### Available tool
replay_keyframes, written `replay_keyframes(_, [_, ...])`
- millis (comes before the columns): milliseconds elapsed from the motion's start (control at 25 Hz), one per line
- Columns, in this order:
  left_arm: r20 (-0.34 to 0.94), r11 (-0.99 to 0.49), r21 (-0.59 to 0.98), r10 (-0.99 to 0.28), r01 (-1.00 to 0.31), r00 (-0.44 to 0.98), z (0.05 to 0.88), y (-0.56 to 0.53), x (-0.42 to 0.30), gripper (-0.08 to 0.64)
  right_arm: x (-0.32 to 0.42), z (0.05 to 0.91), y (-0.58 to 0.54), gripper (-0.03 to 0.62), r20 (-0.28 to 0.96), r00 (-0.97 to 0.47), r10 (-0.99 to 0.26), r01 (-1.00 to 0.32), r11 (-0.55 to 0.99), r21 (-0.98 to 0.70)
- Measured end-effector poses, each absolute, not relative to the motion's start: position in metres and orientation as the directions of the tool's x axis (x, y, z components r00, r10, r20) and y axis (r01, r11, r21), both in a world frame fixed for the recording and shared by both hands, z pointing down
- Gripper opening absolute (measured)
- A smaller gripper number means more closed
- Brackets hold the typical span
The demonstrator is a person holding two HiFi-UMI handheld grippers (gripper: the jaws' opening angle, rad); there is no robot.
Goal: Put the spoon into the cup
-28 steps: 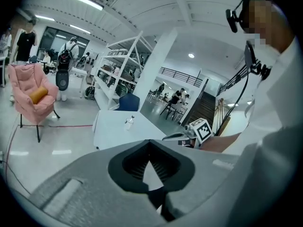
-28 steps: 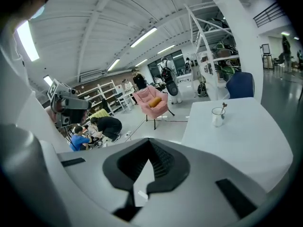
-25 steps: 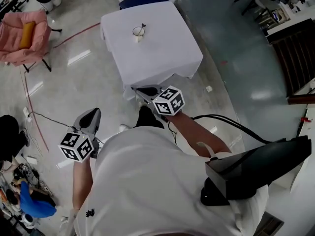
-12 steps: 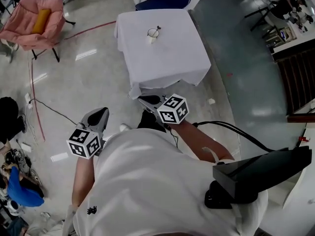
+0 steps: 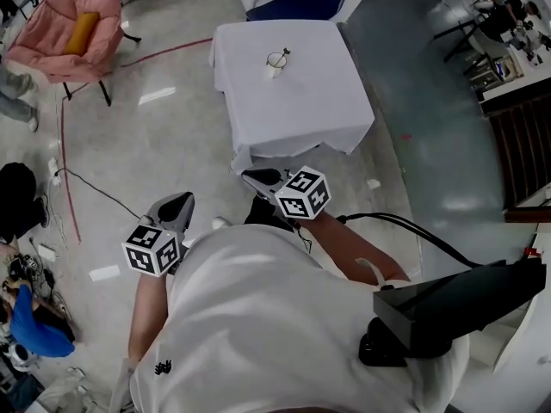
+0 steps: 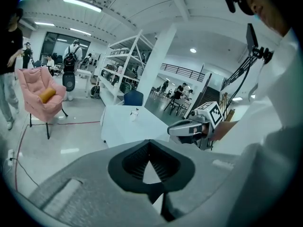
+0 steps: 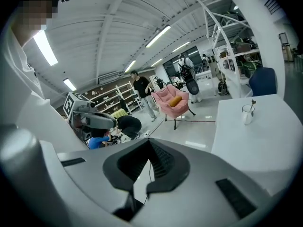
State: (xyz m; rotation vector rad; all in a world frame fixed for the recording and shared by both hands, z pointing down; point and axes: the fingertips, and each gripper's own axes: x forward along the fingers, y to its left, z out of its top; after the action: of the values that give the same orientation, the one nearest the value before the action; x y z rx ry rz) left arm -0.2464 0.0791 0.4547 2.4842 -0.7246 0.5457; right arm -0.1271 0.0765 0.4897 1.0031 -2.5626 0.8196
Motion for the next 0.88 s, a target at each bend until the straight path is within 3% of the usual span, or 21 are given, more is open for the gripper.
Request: replay_keyframes(880, [0.519, -0.746, 0.347, -0.352, -0.568, 0.779, 0.466, 0.081, -0.239, 0.006, -0.126, 0.499, 0.083, 0.008, 0.448, -0.722, -0.527, -0.689, 0.601, -0.404])
